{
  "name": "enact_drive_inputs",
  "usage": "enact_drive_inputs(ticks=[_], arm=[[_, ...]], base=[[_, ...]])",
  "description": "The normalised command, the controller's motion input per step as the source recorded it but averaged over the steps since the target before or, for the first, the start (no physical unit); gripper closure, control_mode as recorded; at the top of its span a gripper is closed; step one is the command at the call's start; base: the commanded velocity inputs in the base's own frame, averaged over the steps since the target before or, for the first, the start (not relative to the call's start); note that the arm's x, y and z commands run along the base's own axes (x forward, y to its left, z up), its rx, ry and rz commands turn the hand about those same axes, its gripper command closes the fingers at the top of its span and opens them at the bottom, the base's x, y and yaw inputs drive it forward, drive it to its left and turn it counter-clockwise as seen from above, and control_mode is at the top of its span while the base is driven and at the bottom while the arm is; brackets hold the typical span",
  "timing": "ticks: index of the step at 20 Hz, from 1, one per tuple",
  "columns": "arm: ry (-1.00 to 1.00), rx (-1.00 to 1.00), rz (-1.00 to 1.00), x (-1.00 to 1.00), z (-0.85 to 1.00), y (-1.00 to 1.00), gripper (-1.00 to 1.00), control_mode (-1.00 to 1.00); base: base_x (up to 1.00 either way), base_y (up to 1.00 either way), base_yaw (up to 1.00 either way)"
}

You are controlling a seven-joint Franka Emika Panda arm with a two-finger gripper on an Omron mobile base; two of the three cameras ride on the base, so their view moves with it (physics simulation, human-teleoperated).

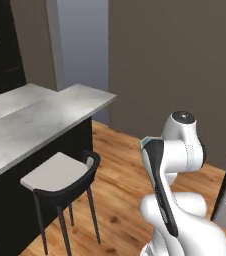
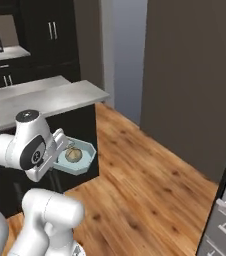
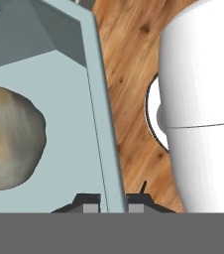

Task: Place two dumplings into each of the tupperware containers and then place the containers in the fridge.

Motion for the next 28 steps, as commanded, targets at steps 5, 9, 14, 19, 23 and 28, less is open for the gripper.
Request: enact_drive_inputs(ticks=[5, 9, 14, 19, 23, 28], arm=[[0.00, 0.00, 0.00, 0.00, 0.00, 0.00, 1.00, 1.00], [0.00, 0.00, 0.00, 0.00, 0.00, 0.00, 1.00, 1.00], [0.00, 0.00, 0.00, 0.00, 0.00, 0.00, 1.00, 1.00], [0.00, 0.00, 0.00, 0.00, 0.00, 0.00, 1.00, 1.00], [0.00, 0.00, 0.00, 0.00, 0.00, 0.00, 1.00, 1.00], [0.00, 0.00, 0.00, 0.00, 0.00, 0.00, 1.00, 1.00]], base=[[-0.03, -0.52, -0.44], [0.00, -0.45, -0.46], [0.07, -0.51, -0.35], [0.20, -0.61, -0.25], [0.32, -0.38, -0.20], [0.45, -0.12, -0.27]])
